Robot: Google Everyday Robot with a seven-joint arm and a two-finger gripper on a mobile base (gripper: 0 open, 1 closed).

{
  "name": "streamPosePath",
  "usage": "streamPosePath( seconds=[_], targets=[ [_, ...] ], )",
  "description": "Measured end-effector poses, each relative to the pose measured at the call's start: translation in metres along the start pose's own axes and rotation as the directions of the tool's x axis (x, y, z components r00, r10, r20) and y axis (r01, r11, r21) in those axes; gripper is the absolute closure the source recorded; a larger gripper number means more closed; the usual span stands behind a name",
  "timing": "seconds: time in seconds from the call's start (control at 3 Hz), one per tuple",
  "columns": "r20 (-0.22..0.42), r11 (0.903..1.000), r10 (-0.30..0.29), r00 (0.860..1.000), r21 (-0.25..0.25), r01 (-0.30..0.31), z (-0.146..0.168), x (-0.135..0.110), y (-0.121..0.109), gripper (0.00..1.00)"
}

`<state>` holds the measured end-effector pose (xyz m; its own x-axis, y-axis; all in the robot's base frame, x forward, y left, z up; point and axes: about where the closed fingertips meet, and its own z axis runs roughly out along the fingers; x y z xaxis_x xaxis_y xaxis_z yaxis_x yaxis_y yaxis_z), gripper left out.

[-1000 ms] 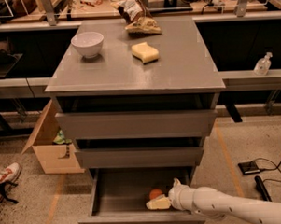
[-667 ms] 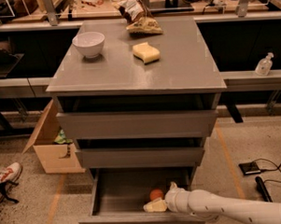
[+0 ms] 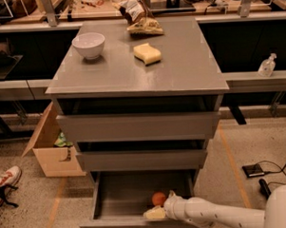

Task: Pick orange from bottom drawer and place on counter

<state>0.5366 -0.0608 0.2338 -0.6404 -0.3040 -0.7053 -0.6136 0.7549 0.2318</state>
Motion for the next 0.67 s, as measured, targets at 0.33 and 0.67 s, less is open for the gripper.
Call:
streamPosePath(
  seconds=[0.33,0.67],
  targets=[
    [0.011,1.0000,0.008,1.000,0.004,-0.008,0.019,0.010,-0.005,0.00],
    [0.033,0.9998,0.017,0.999,0.007,-0.017,0.031,0.010,-0.011,0.00]
  ],
)
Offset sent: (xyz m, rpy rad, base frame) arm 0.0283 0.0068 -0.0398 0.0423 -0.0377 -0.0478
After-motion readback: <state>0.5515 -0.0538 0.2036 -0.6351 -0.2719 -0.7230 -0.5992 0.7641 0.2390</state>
